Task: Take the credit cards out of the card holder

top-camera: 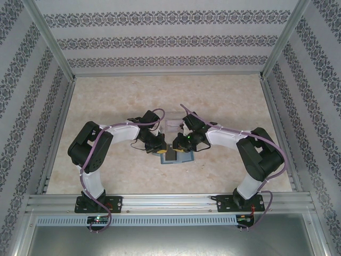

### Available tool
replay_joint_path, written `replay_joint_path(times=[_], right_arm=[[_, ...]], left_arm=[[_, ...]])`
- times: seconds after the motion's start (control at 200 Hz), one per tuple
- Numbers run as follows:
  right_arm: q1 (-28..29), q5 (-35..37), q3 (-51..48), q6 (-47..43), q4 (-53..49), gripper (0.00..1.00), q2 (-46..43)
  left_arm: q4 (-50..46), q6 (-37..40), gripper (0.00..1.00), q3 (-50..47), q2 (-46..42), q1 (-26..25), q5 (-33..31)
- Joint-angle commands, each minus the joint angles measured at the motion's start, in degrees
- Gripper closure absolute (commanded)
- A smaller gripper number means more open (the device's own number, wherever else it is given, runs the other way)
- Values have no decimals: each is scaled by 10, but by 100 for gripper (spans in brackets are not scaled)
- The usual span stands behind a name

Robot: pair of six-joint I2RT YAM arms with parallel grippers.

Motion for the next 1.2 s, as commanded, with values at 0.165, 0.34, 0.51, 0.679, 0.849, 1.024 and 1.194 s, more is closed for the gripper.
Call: replay_joint_path(times=[0.165,0.34,0.51,0.679,0.849,1.024,1.194], right_arm=[[3,-5,-11,2,8,79,27],[2,9,-12,-4,-4,79,34],[4,49,-5,-19,-45,79,26],[4,75,5,-33,-76,79,19],[4,54,4,-27,-60,79,2],[2,34,3,-19,-52,78,-21],[-2,40,-1,-21,-62,78,-14]], left_arm=[[-27,8,100,-5,18,-5,-29],[-28,7,100,-4,18,-5,-29],[-29,7,100,-4,18,-5,-30],[-30,8,100,-3,17,-5,-30],[-34,9,100,0,19,-5,-31],[-35,10,100,2,22,-5,-31],[-36,10,100,3,22,-6,-31]])
